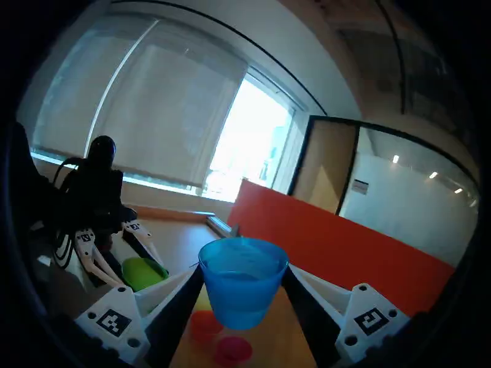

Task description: Pour water

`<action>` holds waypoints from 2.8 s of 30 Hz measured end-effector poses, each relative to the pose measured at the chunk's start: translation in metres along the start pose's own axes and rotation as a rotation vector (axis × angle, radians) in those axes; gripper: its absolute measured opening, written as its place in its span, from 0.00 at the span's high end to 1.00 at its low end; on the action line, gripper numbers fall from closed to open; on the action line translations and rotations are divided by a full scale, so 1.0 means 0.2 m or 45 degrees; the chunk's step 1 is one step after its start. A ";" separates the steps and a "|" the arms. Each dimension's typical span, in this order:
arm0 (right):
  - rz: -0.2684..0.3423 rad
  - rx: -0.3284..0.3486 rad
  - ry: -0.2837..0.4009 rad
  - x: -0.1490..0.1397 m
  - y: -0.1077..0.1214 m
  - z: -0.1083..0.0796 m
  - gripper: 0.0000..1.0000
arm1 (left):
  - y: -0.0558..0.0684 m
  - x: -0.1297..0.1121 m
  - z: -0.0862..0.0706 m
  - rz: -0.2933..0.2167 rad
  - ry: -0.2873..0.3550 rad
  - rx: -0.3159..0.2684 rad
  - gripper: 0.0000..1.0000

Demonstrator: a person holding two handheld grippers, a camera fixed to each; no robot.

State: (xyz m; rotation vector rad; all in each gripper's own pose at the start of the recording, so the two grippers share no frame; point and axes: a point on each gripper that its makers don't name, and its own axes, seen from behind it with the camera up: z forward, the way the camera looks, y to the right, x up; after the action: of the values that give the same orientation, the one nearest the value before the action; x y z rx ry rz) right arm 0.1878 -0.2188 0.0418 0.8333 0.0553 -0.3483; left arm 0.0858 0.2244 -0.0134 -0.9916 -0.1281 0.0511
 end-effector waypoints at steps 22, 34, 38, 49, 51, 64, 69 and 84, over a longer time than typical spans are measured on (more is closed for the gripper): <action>-0.202 0.021 0.021 0.10 0.00 0.05 0.10 | 0.03 -0.02 0.03 -0.009 0.009 -0.033 0.11; -0.331 0.016 0.010 0.13 0.01 0.09 0.10 | 0.05 0.00 0.03 -0.012 0.035 -0.051 0.11; -0.383 0.018 0.010 0.15 0.00 0.10 0.09 | 0.06 0.02 0.04 -0.011 0.042 -0.056 0.11; -0.483 0.017 0.005 0.17 -0.02 0.12 0.10 | 0.07 0.02 0.05 -0.012 0.049 -0.066 0.11; -0.496 0.015 0.004 0.17 -0.02 0.12 0.10 | 0.07 0.02 0.05 -0.011 0.049 -0.068 0.11; -0.614 -0.011 -0.006 0.20 0.00 0.15 0.10 | 0.09 0.04 0.07 0.004 0.063 -0.082 0.11; -0.657 -0.021 -0.018 0.20 0.01 0.16 0.10 | 0.10 0.04 0.07 0.003 0.064 -0.087 0.11; -0.765 -0.044 -0.024 0.23 0.04 0.17 0.10 | 0.12 0.05 0.09 0.009 0.069 -0.102 0.11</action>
State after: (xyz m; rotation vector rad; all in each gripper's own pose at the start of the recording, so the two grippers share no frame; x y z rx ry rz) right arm 0.2303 -0.2526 0.0621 0.7669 0.2966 -0.9176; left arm 0.0945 0.2539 -0.0216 -1.0728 -0.0772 0.0256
